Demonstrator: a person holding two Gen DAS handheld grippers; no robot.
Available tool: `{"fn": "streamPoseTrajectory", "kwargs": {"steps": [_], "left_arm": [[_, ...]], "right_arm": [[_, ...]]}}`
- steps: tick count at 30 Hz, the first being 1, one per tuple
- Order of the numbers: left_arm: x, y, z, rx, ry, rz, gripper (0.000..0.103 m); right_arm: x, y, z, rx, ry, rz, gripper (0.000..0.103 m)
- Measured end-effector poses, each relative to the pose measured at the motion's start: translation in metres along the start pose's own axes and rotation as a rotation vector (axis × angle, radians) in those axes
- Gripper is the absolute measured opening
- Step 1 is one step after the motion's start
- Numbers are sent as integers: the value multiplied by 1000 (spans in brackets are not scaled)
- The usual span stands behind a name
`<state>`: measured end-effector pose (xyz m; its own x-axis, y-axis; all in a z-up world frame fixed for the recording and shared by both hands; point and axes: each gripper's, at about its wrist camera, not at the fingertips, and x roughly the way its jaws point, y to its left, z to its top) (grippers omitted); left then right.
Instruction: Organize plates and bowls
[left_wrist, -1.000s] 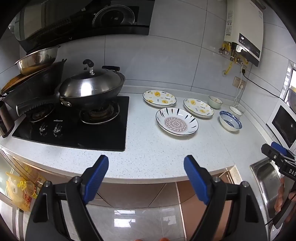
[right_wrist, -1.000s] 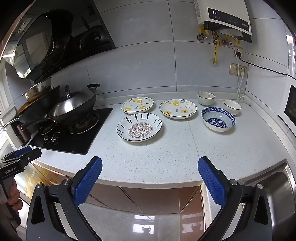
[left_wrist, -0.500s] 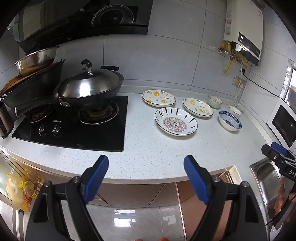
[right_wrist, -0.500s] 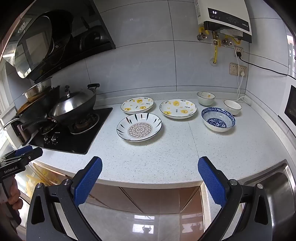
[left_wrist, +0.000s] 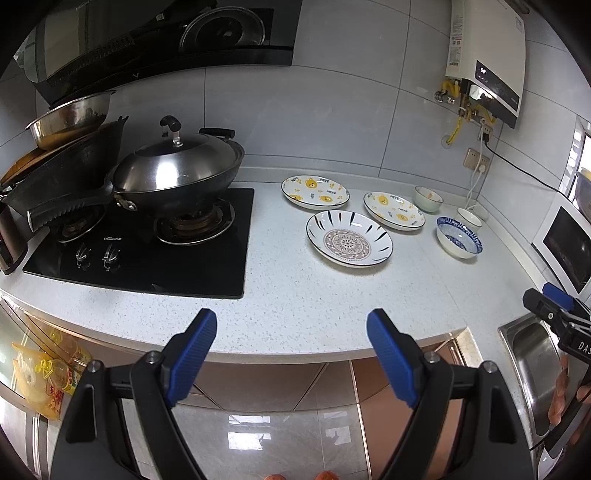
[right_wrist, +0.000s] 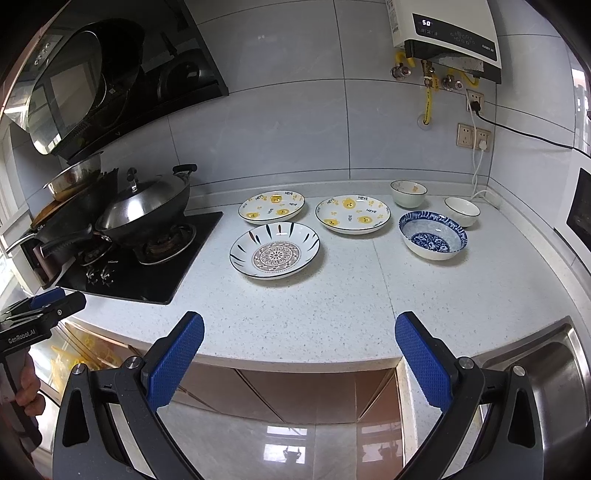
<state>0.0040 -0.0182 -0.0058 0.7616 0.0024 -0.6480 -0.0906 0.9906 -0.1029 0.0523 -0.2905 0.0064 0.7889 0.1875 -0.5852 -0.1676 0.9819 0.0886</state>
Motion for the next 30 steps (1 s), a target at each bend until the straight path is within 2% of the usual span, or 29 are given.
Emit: {"fn": "streamPoseTrajectory", "kwargs": {"steps": [30], "left_arm": [[-9, -2, -1, -3, -2, 9, 83]], "right_arm": [[-11, -7, -5, -10, 0, 23, 102]]}}
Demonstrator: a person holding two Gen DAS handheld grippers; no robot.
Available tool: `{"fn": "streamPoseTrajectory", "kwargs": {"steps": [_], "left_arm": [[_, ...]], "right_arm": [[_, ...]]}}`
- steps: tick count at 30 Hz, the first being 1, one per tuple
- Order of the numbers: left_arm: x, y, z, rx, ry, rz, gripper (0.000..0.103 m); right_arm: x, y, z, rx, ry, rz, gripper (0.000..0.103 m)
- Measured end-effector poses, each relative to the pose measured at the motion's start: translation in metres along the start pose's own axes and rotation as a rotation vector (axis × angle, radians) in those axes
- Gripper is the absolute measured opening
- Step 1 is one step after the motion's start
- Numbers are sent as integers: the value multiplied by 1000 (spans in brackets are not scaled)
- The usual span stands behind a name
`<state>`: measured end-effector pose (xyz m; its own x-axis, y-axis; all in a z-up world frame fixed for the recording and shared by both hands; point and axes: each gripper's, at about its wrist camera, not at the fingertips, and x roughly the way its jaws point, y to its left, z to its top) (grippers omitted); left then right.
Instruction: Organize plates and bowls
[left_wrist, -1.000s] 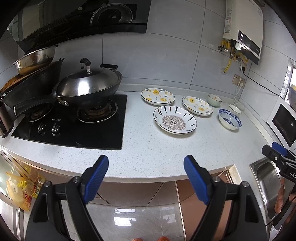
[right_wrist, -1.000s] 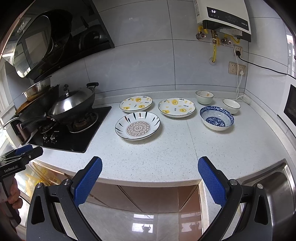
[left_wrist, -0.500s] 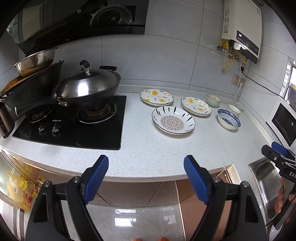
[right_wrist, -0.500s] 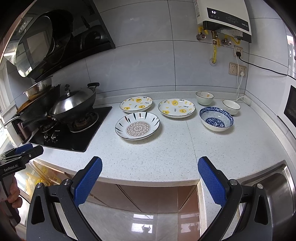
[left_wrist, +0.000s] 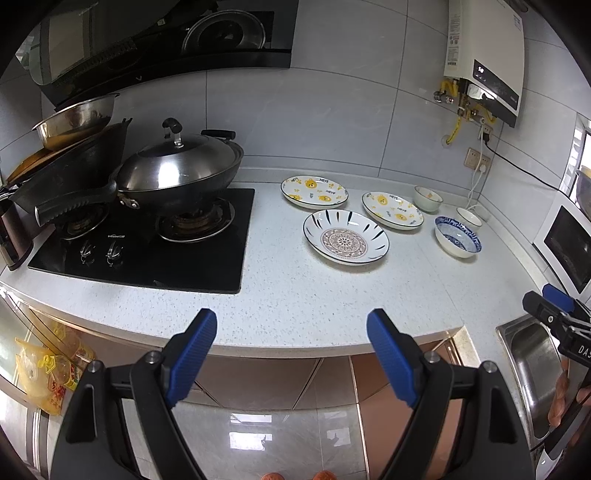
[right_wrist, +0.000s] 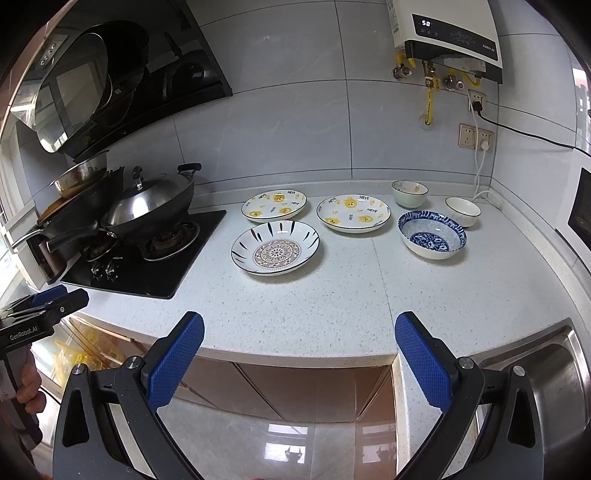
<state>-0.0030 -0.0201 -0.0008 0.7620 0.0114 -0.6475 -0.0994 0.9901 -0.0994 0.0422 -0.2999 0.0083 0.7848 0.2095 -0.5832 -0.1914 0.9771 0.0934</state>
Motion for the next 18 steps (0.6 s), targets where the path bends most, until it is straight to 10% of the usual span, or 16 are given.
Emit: {"fn": "streamPoseTrajectory", "kwargs": {"steps": [18], "left_arm": [[-5, 0, -1, -5, -1, 18, 83]], "right_arm": [[-1, -1, -3, -10, 9, 9, 102]]}}
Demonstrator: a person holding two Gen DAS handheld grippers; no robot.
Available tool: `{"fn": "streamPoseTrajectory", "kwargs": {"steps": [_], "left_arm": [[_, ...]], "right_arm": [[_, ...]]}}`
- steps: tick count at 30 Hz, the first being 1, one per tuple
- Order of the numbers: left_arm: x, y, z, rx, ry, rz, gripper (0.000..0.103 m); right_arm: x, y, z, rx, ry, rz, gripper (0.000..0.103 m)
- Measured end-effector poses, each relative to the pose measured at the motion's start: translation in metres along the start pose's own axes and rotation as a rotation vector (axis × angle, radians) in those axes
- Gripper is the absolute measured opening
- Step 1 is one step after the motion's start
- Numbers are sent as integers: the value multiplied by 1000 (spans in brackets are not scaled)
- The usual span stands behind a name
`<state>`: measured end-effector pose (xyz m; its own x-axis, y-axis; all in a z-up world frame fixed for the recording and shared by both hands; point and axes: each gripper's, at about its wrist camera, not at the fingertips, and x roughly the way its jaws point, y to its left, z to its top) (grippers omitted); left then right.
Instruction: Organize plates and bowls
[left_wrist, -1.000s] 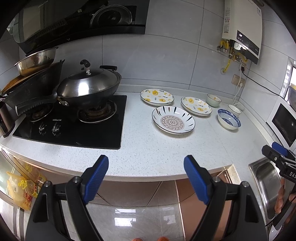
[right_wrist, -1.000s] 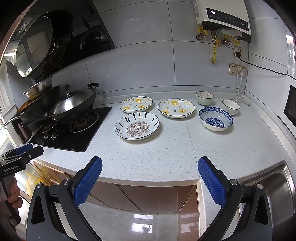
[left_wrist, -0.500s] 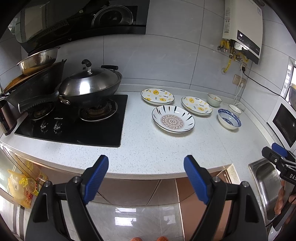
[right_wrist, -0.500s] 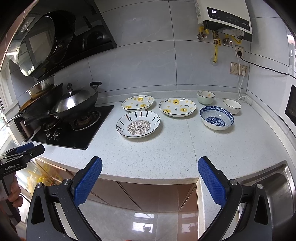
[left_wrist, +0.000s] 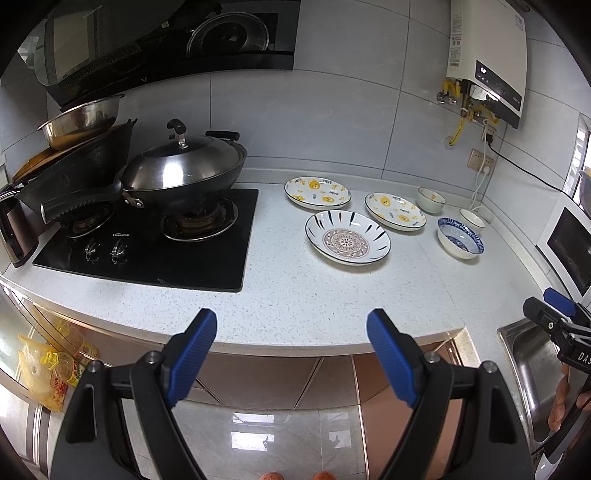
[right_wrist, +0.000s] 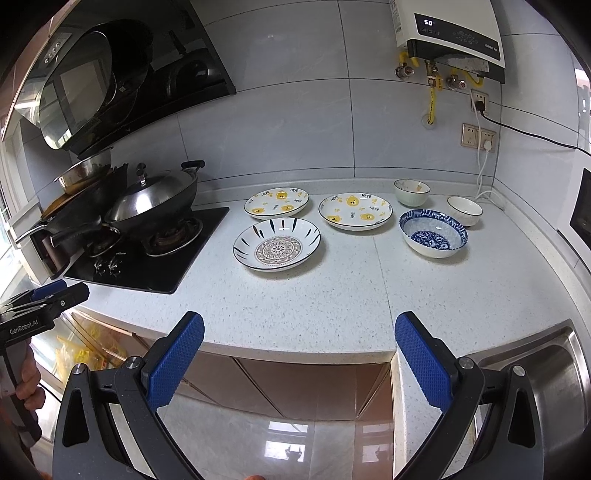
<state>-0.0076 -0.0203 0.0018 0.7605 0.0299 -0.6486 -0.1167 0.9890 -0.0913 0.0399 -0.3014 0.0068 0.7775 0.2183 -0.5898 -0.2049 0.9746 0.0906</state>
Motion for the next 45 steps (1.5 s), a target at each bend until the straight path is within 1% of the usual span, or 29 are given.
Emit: {"fn": "streamPoseTrajectory", "kwargs": {"steps": [9, 15, 27, 33, 37, 43, 45], "left_arm": [[0, 0, 1, -5, -3, 5, 83], [7, -2, 6, -11, 5, 16, 83], [29, -21, 13, -19, 16, 38, 83], [51, -30, 20, -32, 45, 43, 83], [70, -35, 27, -20, 70, 37, 83], [120, -32, 51, -7, 106, 4, 83], [148, -26, 65, -5, 127, -29, 83]], "right_arm": [[4, 1, 1, -14, 3, 12, 102], [8, -2, 4, -22, 4, 22, 102], [23, -22, 11, -22, 9, 51, 102], [38, -29, 18, -49, 27, 72, 102], [56, -30, 25, -49, 48, 93, 102], [93, -27, 40, -47, 79, 102, 102], [110, -25, 47, -36, 92, 96, 102]]}}
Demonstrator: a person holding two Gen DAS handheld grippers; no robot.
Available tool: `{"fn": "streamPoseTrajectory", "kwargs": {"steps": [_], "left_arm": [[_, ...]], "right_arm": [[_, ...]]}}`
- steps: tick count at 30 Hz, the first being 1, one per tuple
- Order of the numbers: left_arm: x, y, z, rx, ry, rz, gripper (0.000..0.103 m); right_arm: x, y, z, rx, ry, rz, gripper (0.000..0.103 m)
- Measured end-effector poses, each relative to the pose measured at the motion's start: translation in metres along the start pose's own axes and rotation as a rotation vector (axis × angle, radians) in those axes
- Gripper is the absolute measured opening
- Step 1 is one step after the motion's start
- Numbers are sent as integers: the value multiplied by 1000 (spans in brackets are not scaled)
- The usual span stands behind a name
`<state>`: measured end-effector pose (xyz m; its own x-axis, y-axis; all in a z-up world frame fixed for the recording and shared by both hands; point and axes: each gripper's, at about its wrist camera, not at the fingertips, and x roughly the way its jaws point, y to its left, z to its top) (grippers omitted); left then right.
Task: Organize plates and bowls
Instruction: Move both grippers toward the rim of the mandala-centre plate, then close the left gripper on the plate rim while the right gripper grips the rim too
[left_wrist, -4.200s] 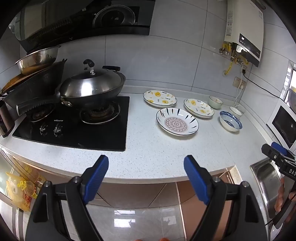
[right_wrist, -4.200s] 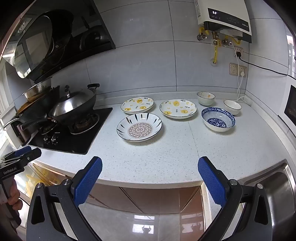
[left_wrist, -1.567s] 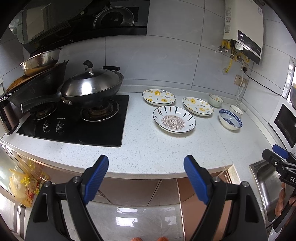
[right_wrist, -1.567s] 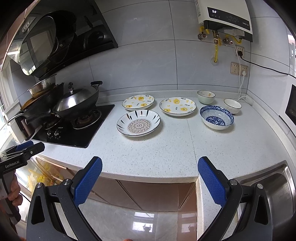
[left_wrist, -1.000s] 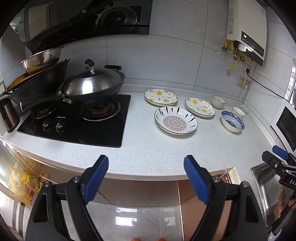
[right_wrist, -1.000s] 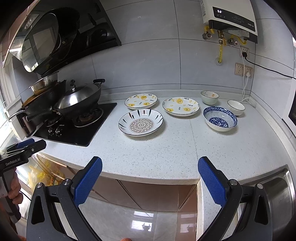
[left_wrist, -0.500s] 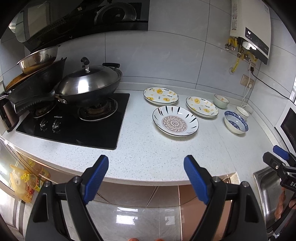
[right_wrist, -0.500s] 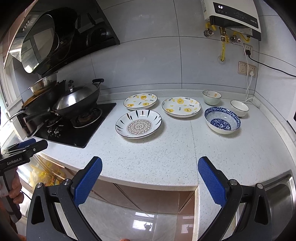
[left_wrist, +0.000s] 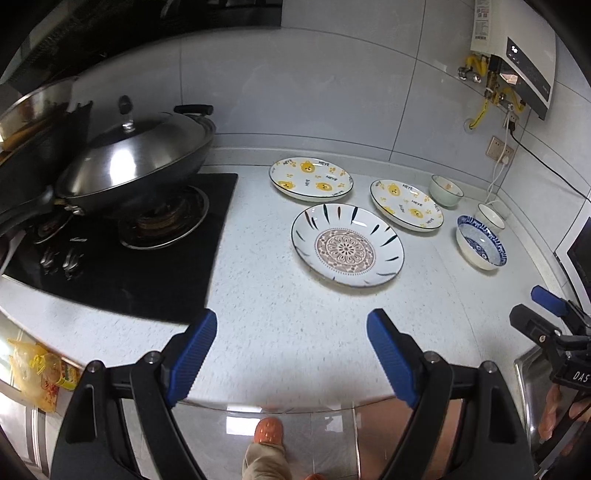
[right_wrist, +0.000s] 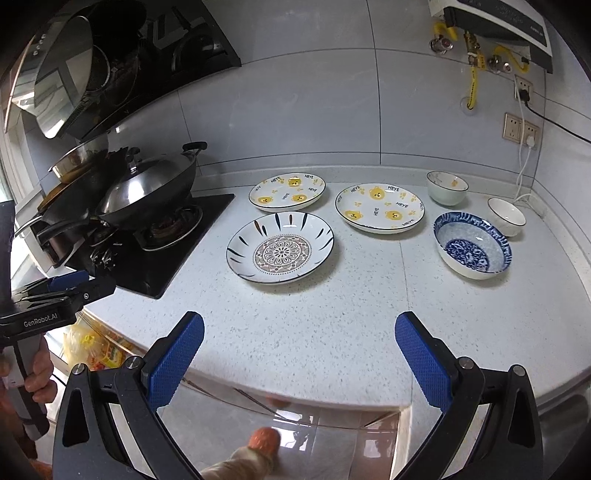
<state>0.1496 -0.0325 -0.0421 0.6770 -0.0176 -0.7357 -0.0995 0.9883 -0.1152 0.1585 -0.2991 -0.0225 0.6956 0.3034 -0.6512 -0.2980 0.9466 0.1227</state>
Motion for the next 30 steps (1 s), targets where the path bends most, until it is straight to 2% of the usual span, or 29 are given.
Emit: {"fn": "streamPoseTrajectory", "kwargs": {"steps": [8, 10, 14, 18, 27, 30], "left_arm": [[98, 27, 73, 47, 86, -108, 83], [122, 31, 89, 68, 102, -115, 83], [171, 36, 107, 80, 166, -147, 83], [217, 34, 113, 64, 260, -194, 82], [283, 21, 108, 15, 409, -195, 82], [294, 15, 105, 4, 432, -189, 82]], "right_arm": [[85, 12, 45, 42, 73, -41, 102], [107, 10, 53, 67, 94, -45, 102], [152, 5, 62, 117, 155, -57, 102], [193, 0, 62, 147, 240, -48, 102], [250, -21, 65, 161, 352, -2, 102], [261, -27, 65, 168, 387, 16, 102]]}}
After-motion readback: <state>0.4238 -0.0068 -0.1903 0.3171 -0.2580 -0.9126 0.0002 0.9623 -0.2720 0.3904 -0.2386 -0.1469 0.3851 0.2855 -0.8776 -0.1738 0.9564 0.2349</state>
